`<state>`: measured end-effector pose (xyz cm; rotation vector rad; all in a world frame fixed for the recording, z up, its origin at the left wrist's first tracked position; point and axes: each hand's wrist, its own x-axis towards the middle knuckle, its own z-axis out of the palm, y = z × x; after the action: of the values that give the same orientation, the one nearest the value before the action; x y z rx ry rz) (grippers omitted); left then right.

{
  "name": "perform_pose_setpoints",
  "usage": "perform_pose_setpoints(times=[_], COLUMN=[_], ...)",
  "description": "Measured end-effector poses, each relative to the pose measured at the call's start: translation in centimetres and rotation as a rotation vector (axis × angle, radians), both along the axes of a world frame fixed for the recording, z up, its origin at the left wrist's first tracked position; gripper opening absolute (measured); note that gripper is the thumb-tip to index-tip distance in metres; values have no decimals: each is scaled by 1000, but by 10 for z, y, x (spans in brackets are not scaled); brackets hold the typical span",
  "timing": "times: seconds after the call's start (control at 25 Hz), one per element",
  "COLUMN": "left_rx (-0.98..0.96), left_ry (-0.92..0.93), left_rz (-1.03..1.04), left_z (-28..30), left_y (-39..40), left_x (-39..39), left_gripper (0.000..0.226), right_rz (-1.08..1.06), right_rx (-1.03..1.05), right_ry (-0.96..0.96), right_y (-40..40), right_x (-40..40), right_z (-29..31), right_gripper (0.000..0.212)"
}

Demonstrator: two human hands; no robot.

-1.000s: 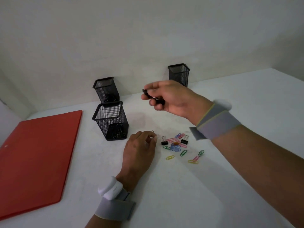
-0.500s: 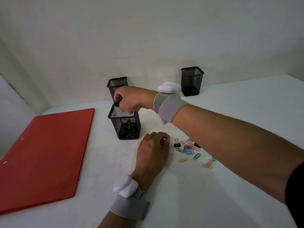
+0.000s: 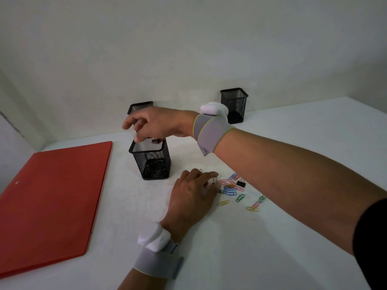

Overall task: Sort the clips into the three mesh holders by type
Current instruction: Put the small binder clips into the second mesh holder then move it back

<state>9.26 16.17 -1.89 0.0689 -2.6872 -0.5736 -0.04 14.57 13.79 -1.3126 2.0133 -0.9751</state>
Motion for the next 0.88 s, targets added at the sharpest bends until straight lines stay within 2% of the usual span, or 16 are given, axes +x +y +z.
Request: perform_pose_setpoints(times=[0.08,0.24,0.32,0.48,0.64,0.72,0.88], left_rx=[-42,-31,20,93,149,148,88], left_ry=[-12,8,26,88,114,139,229], left_rz=[-2,-33,-64,-54,-26,-17,-25], left_z=[-2,-6,-6,-10,-9,-7,4], left_y=[-1,-5,-6,-8,-7,-6,-6], left_x=[0,1,0,0,3,5,8], left_gripper=[38,27,23,16,13,14,16], right_rz=[-14,-86,-126,-149,-90,-97,-179], right_rx=[-41,-177,-102,181,364,386,340], right_ry=[-1,196,257,281,317,322,396], right_y=[7,49,87,158,199,210,215], right_x=[-1,-3,-9,-25,-31,-29,-28], right_z=[2,-4,-15,-43,-72,-85,-101], right_gripper=[34,27,23,18,25,29,19])
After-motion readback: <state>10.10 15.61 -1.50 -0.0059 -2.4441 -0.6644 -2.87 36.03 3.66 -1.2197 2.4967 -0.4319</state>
